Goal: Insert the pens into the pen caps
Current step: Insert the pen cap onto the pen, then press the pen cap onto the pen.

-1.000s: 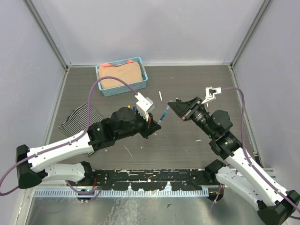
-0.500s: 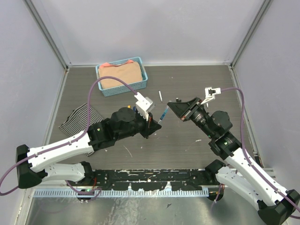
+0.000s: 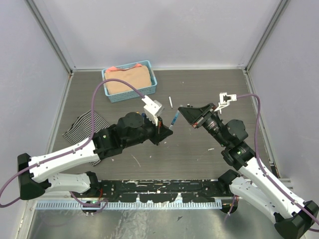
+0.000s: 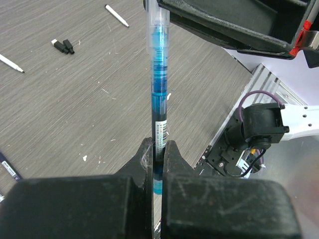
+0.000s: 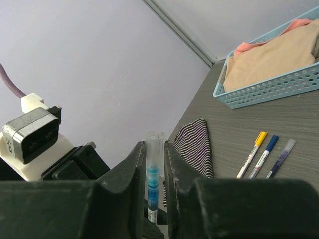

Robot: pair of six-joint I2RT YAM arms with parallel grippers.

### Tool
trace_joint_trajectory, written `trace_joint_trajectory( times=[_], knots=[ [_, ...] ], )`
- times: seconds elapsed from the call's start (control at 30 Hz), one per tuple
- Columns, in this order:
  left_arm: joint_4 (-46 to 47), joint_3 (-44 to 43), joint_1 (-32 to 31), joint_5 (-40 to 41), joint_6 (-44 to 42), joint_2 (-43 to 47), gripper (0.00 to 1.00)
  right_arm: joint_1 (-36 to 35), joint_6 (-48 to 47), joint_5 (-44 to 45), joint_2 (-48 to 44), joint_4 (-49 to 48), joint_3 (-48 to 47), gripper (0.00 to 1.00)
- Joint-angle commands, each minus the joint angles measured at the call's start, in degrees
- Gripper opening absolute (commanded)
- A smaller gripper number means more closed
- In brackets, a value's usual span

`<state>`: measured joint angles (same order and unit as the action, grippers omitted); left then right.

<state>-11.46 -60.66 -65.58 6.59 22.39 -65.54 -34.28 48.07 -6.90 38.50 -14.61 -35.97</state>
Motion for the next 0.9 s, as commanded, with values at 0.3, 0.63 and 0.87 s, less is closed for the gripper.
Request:
trace_joint_trajectory(
  times=[0.3, 0.63, 0.87],
  knots=[
    [3.4, -2.5, -0.1, 1.9, -0.5, 1.4, 0.0, -0.6, -5.2, 2.2, -3.3, 7.4, -6.0, 0.58],
    [1.8, -1.0, -0.1, 0.0, -2.2, 2.8, 0.0, -0.7, -6.3, 7.6, -1.9, 19.3, -16.2, 0.7],
    [1.1, -0.9, -0.1, -1.5, -3.0, 2.6, 0.0, -0.7, -6.9, 3.9, 3.8, 21.7, -22.0, 0.67]
  ],
)
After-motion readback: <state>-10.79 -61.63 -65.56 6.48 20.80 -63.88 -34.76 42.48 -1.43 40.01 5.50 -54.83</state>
